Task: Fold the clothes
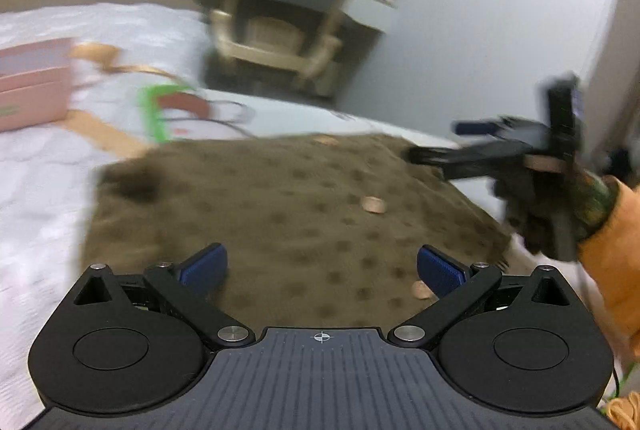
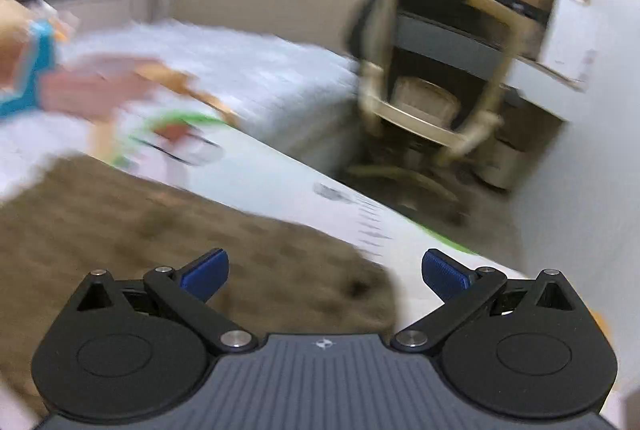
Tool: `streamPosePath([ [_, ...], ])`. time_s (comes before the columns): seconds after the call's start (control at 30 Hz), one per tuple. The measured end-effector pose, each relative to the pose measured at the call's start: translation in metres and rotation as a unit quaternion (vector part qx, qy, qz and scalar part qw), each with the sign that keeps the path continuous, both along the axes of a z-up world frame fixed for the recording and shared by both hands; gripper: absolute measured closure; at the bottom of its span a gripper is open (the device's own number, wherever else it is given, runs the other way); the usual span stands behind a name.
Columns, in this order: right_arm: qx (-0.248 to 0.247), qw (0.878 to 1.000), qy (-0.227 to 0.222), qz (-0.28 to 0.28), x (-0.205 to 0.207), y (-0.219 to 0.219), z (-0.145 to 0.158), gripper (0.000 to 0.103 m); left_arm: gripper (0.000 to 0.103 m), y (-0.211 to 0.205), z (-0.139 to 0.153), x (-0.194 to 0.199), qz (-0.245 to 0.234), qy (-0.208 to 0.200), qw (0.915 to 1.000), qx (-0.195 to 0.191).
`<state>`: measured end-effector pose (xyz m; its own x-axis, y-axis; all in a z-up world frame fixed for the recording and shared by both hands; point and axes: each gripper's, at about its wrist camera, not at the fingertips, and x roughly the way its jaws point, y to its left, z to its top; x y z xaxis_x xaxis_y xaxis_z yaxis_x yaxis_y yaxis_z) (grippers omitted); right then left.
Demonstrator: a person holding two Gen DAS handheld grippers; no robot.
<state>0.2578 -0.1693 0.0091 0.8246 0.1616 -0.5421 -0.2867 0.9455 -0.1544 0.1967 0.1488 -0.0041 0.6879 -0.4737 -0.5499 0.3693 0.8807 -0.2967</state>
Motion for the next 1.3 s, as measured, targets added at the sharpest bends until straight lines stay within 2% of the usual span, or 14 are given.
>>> streamPosePath([
  [0.1,0.039,0.996,0.036,0.066,-0.012,0.02,-0.003,0.0,0.0,0.042,-0.005,-0.008,0.084,0.019,0.9962,-0.012],
  [0.17,0.011,0.995,0.063,0.071,-0.012,0.038,-0.024,0.0,0.0,0.063,-0.014,-0.01,0.131,0.043,0.9904,-0.016],
  [0.33,0.0,0.996,0.065,0.057,-0.021,0.048,-0.037,0.0,0.005,0.08,-0.034,-0.008,0.161,0.082,0.983,-0.033],
  [0.37,-0.007,0.996,0.053,0.065,-0.026,0.051,-0.032,0.0,0.012,0.079,-0.035,-0.006,0.158,0.083,0.9831,-0.04],
  [0.4,-0.014,0.996,0.041,0.078,-0.033,0.056,-0.027,0.0,0.03,0.078,-0.036,-0.003,0.152,0.082,0.9839,-0.046],
  [0.57,-0.019,0.985,-0.008,0.17,-0.074,0.095,-0.003,0.0,0.088,0.071,-0.034,0.009,0.137,0.093,0.9819,-0.091],
  [0.6,-0.013,0.981,-0.006,0.192,-0.079,0.104,-0.001,0.0,0.089,0.071,-0.03,0.01,0.132,0.093,0.9813,-0.105],
  [0.83,-0.059,0.954,0.003,0.295,-0.099,0.204,-0.033,0.015,0.089,0.06,-0.005,0.017,0.095,0.097,0.9771,-0.164],
  [0.97,-0.079,0.961,0.014,0.265,-0.071,0.235,-0.047,0.057,0.086,0.054,-0.005,0.021,0.09,0.099,0.9765,-0.169],
  [1.03,-0.047,0.967,0.024,0.249,-0.06,0.225,-0.04,0.074,0.079,0.062,-0.003,0.019,0.099,0.092,0.9736,-0.184],
  [1.07,-0.03,0.97,0.028,0.242,-0.055,0.221,-0.037,0.078,0.062,0.071,-0.001,0.018,0.112,0.086,0.9704,-0.196],
  [1.1,-0.019,0.971,0.029,0.235,-0.053,0.215,-0.033,0.082,0.034,0.078,-0.002,0.02,0.126,0.085,0.9681,-0.2],
  [1.17,-0.011,0.973,0.012,0.231,-0.055,0.206,-0.025,0.085,0.016,0.09,-0.004,0.027,0.153,0.086,0.9639,-0.2],
  [1.3,0.01,0.973,0.006,0.232,-0.059,0.199,-0.02,0.089,0.016,0.085,-0.018,0.056,0.163,0.122,0.9547,-0.217],
])
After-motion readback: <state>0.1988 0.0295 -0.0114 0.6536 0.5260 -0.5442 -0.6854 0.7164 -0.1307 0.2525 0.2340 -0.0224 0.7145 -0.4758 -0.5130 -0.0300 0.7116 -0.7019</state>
